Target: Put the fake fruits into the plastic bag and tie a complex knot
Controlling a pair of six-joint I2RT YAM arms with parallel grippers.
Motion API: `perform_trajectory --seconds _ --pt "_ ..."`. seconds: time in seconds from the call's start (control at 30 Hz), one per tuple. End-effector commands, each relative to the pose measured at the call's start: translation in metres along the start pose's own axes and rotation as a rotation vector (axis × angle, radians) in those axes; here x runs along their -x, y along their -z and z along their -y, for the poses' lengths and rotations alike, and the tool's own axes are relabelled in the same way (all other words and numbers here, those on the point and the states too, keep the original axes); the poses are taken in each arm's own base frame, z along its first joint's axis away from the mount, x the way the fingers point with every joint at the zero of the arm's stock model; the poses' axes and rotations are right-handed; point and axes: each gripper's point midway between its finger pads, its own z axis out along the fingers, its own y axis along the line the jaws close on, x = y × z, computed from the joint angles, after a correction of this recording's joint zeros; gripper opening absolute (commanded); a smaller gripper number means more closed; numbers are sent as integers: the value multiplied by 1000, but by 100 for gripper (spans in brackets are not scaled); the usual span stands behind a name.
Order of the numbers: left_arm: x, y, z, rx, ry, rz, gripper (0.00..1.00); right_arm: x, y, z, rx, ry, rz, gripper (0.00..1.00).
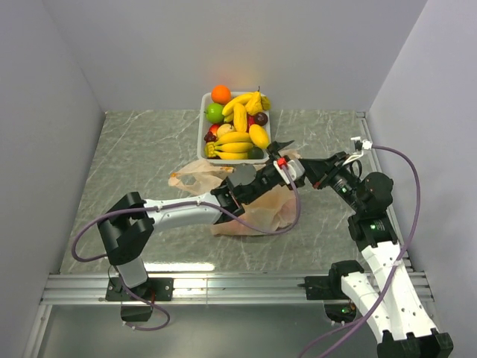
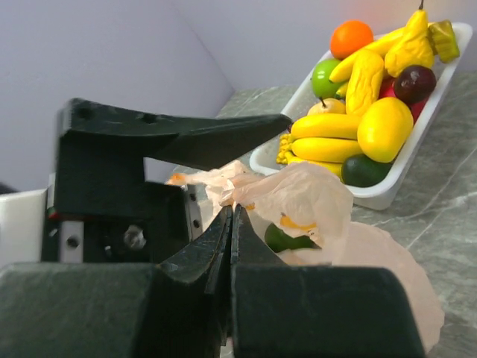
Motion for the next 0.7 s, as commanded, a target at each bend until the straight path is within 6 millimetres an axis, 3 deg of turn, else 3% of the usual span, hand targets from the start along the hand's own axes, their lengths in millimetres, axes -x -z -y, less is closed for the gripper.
perform_trajectory --seconds 0.0,0.03,0.13,0.2,0.23,0.27,0.3,0.33,0.37,0.47,0.53,0.67 --pt "18 -1 -23 44 55 56 80 -4 7 -16 55 11 -27 0" --pt "17 1 -22 35 65 56 64 -5 8 -16 55 12 -27 0" --pt "13 11 -11 -52 121 43 39 -3 8 -18 67 35 -29 0" --pt "8 18 5 -153 185 11 29 -1 6 -22 89 49 -32 0" --pt "6 19 7 -175 209 -2 18 3 6 -26 107 71 -32 4" --pt "5 22 7 -188 256 -18 11 4 4 -26 113 84 -41 20" --pt "6 24 9 -211 272 -13 4 7 5 -27 111 107 -45 27" --pt "6 25 7 -211 291 -13 0 14 6 -30 124 174 -40 35" --pt "7 28 2 -213 323 -10 0 17 9 -24 107 199 -44 57" --pt "15 32 -2 -265 350 15 1 20 17 -21 144 316 -59 96" --pt "20 36 4 -342 371 34 1 22 24 -8 143 403 -74 100" --pt "33 36 3 -445 438 58 1 2 27 6 229 499 -157 100"
